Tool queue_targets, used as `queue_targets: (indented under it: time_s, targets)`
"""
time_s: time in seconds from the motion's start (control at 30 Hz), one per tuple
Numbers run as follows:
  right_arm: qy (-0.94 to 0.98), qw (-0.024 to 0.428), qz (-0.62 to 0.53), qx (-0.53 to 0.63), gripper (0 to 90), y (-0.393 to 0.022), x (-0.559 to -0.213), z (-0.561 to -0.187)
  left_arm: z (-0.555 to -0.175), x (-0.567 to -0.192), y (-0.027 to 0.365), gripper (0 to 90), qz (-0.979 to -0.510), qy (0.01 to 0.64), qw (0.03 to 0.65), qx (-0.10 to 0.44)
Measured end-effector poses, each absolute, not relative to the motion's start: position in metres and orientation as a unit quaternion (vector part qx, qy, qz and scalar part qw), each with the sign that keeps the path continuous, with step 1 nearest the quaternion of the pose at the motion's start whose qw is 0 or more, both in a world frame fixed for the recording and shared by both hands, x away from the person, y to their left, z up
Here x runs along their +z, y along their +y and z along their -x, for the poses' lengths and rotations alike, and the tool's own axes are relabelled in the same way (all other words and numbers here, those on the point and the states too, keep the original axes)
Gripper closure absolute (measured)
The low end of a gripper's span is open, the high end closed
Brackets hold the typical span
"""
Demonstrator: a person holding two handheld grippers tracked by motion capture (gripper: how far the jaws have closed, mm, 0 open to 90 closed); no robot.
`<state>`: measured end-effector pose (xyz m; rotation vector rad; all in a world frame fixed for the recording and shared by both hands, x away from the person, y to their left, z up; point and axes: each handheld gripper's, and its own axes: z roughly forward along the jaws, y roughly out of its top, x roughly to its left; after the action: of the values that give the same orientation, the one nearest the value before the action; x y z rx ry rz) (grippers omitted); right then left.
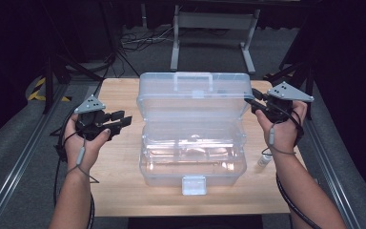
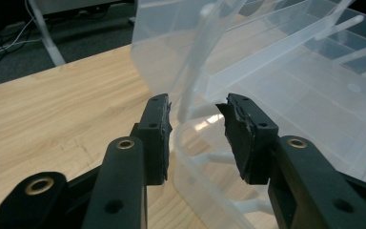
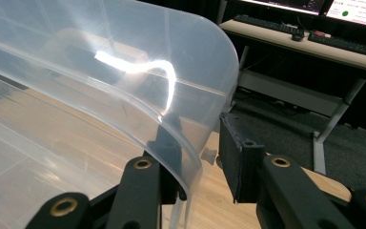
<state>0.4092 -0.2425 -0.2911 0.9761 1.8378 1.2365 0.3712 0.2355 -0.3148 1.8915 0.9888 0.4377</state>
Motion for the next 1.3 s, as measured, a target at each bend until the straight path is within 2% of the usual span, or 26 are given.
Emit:
queue_targets:
  time_s: [0.47,0.8,1.13,1.3]
  targets:
    - [0.709,0.337,-0.392,0.480,72.3,-0.243,-0.287,-0.426,-0.368,-0.331,0.260,59.7,-0.756,0.443,0.454,0.164]
    - [0.707,0.361,-0.385,0.471,71.8,-0.237,-0.283,-0.439,-0.356,-0.335,0.275,58.7,-0.746,0.462,0.450,0.163]
    - [0.707,0.363,-0.388,0.467,74.0,-0.236,-0.283,-0.451,-0.354,-0.344,0.283,58.7,-0.745,0.477,0.438,0.159]
    - [0.711,0.348,-0.395,0.466,74.7,-0.238,-0.282,-0.464,-0.358,-0.347,0.281,57.2,-0.747,0.478,0.433,0.163]
